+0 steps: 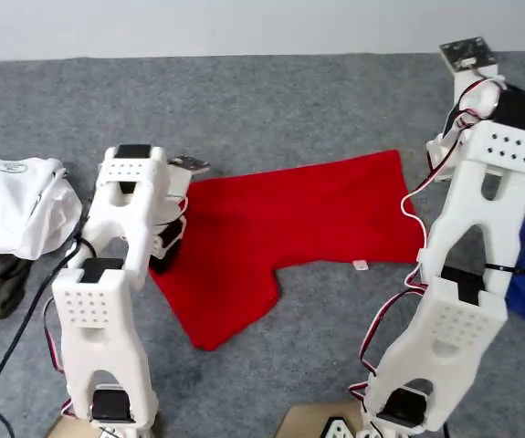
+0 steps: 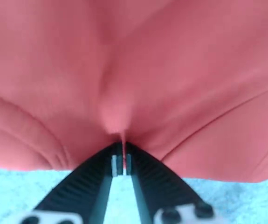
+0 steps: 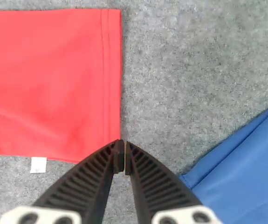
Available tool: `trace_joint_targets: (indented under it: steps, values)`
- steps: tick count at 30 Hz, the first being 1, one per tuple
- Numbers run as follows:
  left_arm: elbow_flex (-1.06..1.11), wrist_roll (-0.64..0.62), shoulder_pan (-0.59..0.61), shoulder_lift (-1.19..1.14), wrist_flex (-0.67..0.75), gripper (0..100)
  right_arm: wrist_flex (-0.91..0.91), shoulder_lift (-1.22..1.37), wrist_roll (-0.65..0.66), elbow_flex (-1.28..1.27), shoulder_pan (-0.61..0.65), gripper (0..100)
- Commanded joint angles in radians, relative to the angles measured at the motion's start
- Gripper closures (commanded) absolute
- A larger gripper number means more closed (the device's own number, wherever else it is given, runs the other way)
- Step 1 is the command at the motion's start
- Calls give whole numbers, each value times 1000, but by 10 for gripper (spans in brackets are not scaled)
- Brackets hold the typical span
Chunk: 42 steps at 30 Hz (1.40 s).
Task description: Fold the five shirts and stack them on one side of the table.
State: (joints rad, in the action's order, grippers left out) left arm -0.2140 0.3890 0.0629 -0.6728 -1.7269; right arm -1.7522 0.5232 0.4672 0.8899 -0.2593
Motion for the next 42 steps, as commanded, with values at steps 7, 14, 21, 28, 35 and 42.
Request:
trace_joint_targets:
  steps: [7, 14, 21, 28, 35, 42]
  values:
    - [19, 34, -6, 124, -29, 964, -41, -64, -6, 43, 25, 989]
    - [19, 34, -130, 279, -29, 963, -18, 50, -6, 44, 125, 989]
    - [16, 34, -163, 402, -26, 964, 168, 183, -8, 48, 131, 989]
    - [19, 28, -97, 453, -26, 967, 409, 361, -6, 48, 154, 989]
    - [19, 28, -63, 459, -26, 967, 529, 441, -6, 48, 170, 989]
    - [19, 28, -69, 453, -26, 967, 662, 452, -6, 49, 171, 989]
